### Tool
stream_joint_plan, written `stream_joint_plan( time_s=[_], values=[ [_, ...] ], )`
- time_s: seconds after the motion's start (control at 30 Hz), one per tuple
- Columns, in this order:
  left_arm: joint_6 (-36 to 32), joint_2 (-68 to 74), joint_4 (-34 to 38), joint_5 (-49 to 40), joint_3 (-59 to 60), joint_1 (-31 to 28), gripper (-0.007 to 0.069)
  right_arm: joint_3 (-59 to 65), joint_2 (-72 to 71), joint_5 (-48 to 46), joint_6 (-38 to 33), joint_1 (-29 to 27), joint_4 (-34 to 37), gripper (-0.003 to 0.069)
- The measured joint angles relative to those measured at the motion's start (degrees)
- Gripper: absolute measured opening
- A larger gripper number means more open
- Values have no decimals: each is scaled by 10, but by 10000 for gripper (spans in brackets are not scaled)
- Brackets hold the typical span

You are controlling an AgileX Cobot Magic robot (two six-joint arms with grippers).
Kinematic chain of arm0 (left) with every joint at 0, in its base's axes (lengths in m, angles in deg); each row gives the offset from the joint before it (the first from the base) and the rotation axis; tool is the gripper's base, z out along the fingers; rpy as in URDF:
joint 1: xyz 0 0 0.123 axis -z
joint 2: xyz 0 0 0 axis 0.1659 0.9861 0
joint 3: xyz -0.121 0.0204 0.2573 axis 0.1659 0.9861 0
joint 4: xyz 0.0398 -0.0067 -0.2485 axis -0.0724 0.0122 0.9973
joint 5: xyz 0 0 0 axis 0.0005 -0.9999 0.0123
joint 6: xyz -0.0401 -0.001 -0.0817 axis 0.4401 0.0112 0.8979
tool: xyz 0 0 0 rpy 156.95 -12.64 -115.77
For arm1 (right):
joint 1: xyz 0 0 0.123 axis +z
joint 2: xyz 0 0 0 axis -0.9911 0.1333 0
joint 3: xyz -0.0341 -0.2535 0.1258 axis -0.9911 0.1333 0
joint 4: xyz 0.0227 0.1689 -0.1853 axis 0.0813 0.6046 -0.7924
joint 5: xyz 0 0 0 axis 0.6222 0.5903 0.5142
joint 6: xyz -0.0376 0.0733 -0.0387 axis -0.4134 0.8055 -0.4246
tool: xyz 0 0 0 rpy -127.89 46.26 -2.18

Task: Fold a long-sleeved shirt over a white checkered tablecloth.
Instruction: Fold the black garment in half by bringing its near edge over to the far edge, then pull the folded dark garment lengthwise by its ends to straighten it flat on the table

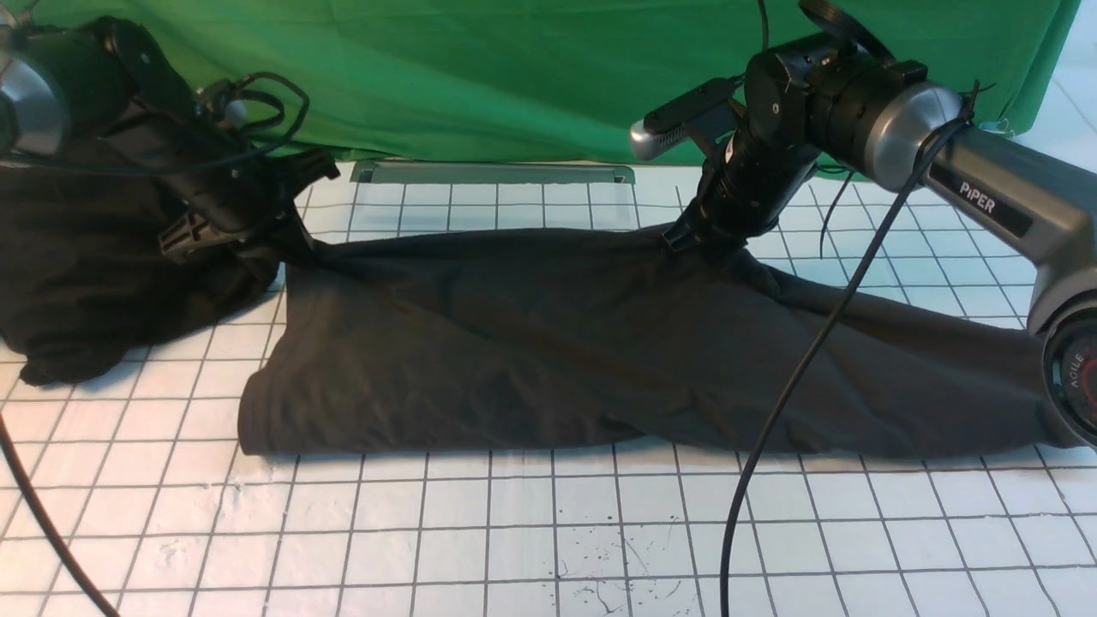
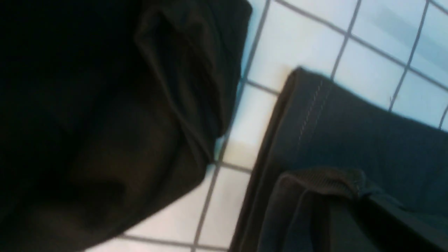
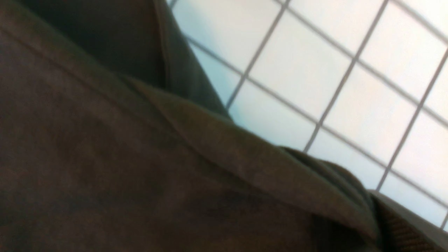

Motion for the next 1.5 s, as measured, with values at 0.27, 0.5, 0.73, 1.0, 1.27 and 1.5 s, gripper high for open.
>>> stream_joint_plan(
  time_s=[0.27,0.5,0.73,1.0,1.27,1.5],
  values=[
    [20,0,-15,19,-2,-5,22,0,0,40,4,0,2,139],
    [20,0,-26,19,-2,-6,62,-14,0,23,19,0,-3,454],
    [20,0,-37,10,-12,-6,256,-80,-34,-85,19,-12,-49,589],
    [-18,2,-51,-149,-131,-7,476,-68,-180,-177,20,-110,-32,120],
    [-61,2,-48,-216,-166,-7,467,200,-324,-176,24,-233,26,178],
    [-70,2,-45,-217,-166,-7,418,375,-306,-32,23,-314,97,608]
  ],
)
